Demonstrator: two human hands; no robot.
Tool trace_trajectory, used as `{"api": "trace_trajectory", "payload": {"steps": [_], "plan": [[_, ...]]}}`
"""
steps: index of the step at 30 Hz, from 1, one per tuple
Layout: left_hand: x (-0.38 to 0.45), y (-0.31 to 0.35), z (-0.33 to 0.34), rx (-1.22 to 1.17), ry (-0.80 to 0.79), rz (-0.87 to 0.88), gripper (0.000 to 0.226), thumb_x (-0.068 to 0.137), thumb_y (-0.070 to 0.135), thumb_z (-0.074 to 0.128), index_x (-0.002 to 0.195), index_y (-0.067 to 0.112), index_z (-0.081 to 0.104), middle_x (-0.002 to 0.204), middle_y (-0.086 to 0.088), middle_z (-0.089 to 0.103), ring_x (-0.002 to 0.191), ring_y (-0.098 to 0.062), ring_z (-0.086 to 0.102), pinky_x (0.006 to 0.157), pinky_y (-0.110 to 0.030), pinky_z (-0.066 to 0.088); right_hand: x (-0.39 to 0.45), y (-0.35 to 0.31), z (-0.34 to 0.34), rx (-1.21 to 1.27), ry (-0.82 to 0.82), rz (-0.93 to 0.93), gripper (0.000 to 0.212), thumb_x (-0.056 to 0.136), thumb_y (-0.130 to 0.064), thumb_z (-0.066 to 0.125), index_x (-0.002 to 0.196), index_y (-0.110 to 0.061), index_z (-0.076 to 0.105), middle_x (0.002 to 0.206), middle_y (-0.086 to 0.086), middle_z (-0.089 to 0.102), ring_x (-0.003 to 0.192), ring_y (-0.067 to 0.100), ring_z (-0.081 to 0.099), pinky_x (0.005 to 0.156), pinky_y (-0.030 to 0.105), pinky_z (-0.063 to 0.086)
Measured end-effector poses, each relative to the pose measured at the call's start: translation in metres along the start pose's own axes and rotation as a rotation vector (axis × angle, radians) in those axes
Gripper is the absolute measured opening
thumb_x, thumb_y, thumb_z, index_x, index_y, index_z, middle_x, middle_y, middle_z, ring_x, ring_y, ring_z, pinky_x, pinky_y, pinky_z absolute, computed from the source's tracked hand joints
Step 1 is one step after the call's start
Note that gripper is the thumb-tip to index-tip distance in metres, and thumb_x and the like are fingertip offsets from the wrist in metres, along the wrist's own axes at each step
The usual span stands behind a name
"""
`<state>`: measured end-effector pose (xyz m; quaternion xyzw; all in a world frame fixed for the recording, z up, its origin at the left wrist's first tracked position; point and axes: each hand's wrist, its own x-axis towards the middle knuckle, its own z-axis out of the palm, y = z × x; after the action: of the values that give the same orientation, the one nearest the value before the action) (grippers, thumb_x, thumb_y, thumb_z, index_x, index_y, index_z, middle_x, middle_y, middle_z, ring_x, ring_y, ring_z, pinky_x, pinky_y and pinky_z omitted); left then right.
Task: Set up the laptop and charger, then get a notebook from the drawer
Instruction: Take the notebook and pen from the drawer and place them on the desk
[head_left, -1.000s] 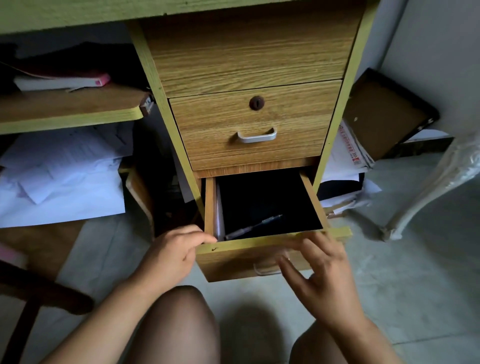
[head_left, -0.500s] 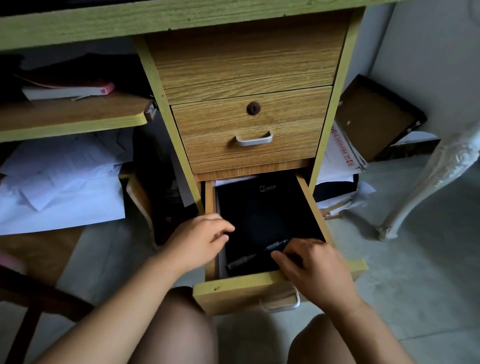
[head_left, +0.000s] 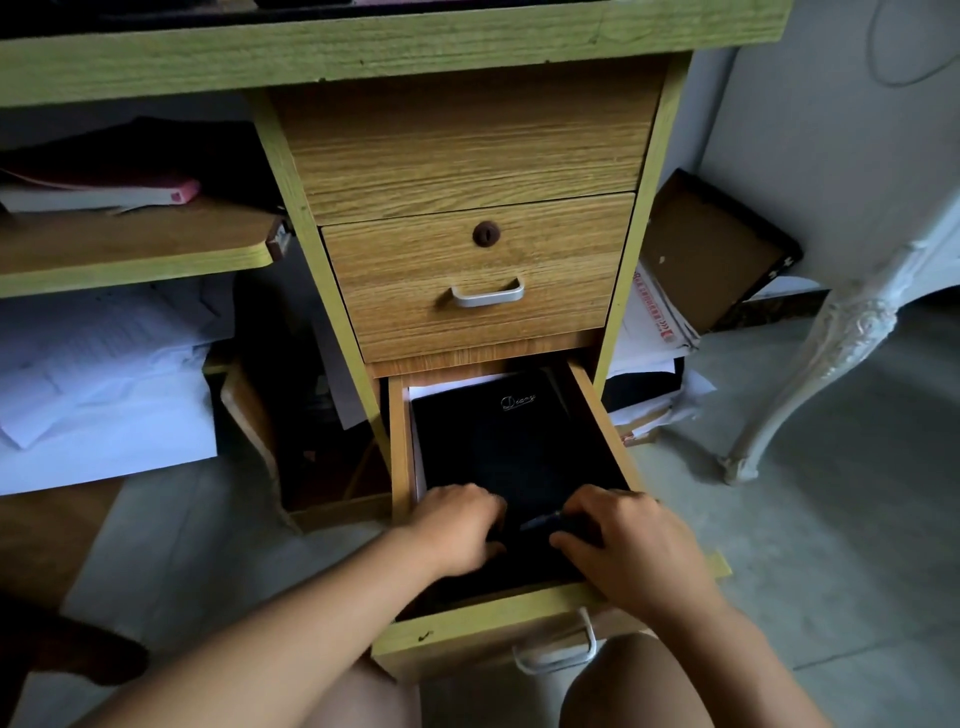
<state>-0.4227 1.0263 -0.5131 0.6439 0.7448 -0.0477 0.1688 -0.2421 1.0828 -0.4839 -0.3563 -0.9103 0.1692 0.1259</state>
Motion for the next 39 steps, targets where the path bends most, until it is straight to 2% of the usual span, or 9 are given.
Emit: {"api": "trace_trajectory", "payload": {"steps": [7,13,17,21,25,29,33,35,39], "plan": [[0.000,-0.012,-0.011,-0.263,0.186,-0.131,0.018,0.082,0.019,0.056,0.089,0.014,0.040,0.086,-0.013,0.062,0.075,-0.032,0.064,0.059,-0.039,0.052,0.026,0.006,-0.004,-0.047,-0.107,0.052,0.035,0.081,-0.043,0.058,0.107,-0.021,0.054,0.101,0.001,0.063,0.090,0.021,0.058,0.072,0.032,0.048],[0.009,-0.019,-0.003,-0.355,0.334,-0.314,0.023,0.088,0.003,0.047,0.108,0.007,0.036,0.063,0.001,0.047,0.052,-0.016,0.054,0.039,-0.027,0.042,0.050,0.009,0.002,-0.137,-0.303,0.047,0.049,0.079,-0.043,0.062,0.118,-0.016,0.048,0.114,0.007,0.057,0.105,0.026,0.055,0.085,0.037,0.048],[0.017,-0.011,-0.007,-0.571,0.135,-0.536,0.040,0.087,-0.001,0.047,0.120,0.012,0.028,0.099,-0.017,0.056,0.062,-0.029,0.065,0.051,-0.040,0.059,0.057,0.011,0.005,-0.149,-0.376,0.055,0.052,0.078,-0.040,0.064,0.119,-0.013,0.047,0.118,0.011,0.054,0.110,0.029,0.052,0.089,0.038,0.046],[0.028,-0.005,-0.006,-0.768,0.071,-0.712,0.054,0.086,-0.005,0.045,0.130,0.015,0.023,0.132,-0.019,0.043,0.063,-0.028,0.062,0.035,-0.029,0.051,0.055,0.009,0.003,-0.115,-0.318,0.048,0.050,0.077,-0.039,0.064,0.117,-0.015,0.048,0.117,0.008,0.055,0.108,0.028,0.054,0.085,0.036,0.047],[0.033,-0.002,-0.001,-0.798,0.103,-0.732,0.042,0.086,0.004,0.052,0.123,0.010,0.032,0.116,-0.017,0.054,0.077,-0.027,0.062,0.026,-0.021,0.038,0.046,0.012,-0.001,-0.100,-0.268,0.037,0.050,0.078,-0.037,0.064,0.119,-0.014,0.048,0.118,0.008,0.055,0.107,0.028,0.054,0.085,0.037,0.048],[0.034,-0.003,-0.003,-0.940,0.173,-0.776,0.059,0.084,0.010,0.060,0.132,0.009,0.026,0.122,-0.015,0.052,0.098,-0.031,0.061,0.046,-0.024,0.046,0.041,0.017,-0.004,-0.092,-0.241,0.054,0.048,0.080,-0.035,0.062,0.120,-0.013,0.048,0.120,0.009,0.054,0.110,0.028,0.052,0.087,0.036,0.047],[0.029,-0.003,-0.013,-1.061,0.274,-0.829,0.080,0.081,0.012,0.065,0.140,0.005,0.011,0.123,-0.014,0.049,0.075,-0.022,0.059,0.028,-0.019,0.036,0.037,0.018,-0.003,-0.060,-0.168,0.067,0.043,0.081,-0.035,0.060,0.118,-0.015,0.049,0.119,0.007,0.055,0.108,0.026,0.052,0.082,0.034,0.047],[0.026,-0.006,-0.015,-1.005,0.311,-0.818,0.069,0.078,0.014,0.068,0.133,0.002,0.028,0.099,-0.008,0.052,0.061,-0.017,0.052,0.033,-0.021,0.037,0.035,0.018,-0.001,-0.052,-0.115,0.080,0.042,0.082,-0.036,0.060,0.118,-0.017,0.049,0.119,0.005,0.055,0.109,0.025,0.052,0.081,0.034,0.047],[0.021,-0.010,-0.025,-1.013,0.444,-0.704,0.034,0.067,0.032,0.074,0.082,0.005,0.057,0.070,-0.005,0.057,0.058,-0.020,0.055,0.051,-0.029,0.043,0.032,0.018,0.000,-0.033,-0.039,0.109,0.041,0.081,-0.040,0.059,0.116,-0.020,0.051,0.119,0.004,0.056,0.110,0.024,0.052,0.081,0.036,0.048]]}}
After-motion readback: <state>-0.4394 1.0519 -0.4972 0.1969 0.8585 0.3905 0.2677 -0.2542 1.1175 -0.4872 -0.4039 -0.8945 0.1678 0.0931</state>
